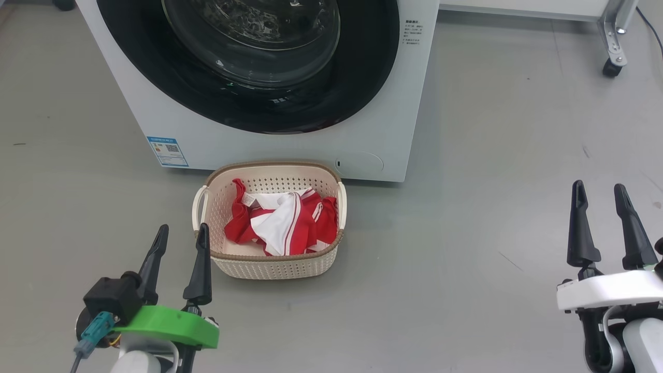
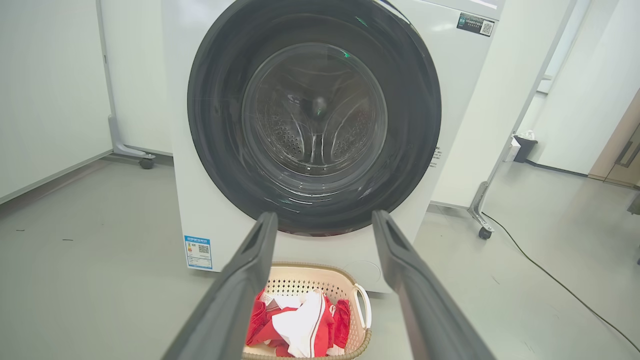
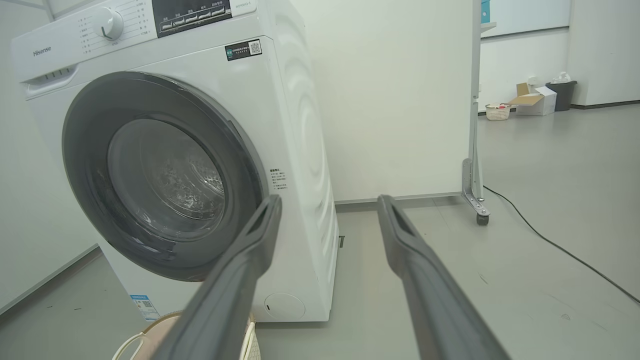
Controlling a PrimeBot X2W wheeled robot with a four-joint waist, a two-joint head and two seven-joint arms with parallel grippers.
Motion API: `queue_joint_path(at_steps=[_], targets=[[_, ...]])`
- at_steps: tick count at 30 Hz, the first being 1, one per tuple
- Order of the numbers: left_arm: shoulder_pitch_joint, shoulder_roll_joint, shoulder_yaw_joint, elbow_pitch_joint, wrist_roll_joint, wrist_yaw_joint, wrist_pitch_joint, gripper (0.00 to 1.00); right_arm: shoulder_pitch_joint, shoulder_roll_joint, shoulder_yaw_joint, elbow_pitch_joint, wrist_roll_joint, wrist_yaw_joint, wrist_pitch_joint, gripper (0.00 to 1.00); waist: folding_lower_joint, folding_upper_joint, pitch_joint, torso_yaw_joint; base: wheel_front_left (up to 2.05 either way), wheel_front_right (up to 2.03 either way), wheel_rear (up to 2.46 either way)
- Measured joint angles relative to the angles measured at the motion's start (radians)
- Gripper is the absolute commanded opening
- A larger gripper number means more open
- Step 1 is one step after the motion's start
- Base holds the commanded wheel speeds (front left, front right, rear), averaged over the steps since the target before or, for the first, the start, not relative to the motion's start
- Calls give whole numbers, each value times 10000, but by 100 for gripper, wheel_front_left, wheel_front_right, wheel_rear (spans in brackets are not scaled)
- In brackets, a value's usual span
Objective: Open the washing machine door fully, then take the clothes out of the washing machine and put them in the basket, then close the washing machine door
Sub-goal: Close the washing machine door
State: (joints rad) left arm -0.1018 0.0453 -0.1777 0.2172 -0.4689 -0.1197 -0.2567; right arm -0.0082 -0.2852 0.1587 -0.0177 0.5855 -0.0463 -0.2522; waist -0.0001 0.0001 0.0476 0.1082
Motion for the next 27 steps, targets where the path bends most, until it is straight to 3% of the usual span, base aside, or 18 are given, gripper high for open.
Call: queue_joint_path(at_steps=[9,27], targets=[[15,-2,-4,-23,61,-2,0,100,455,332,-303,-176,-291,44,2,100,0,0,41,-56,0,0,0],[21,-6,-8,-67,146,-4,0,100,864,708,-704,-282,-775,453,2,100,0,0,116,-112,0,0,0]])
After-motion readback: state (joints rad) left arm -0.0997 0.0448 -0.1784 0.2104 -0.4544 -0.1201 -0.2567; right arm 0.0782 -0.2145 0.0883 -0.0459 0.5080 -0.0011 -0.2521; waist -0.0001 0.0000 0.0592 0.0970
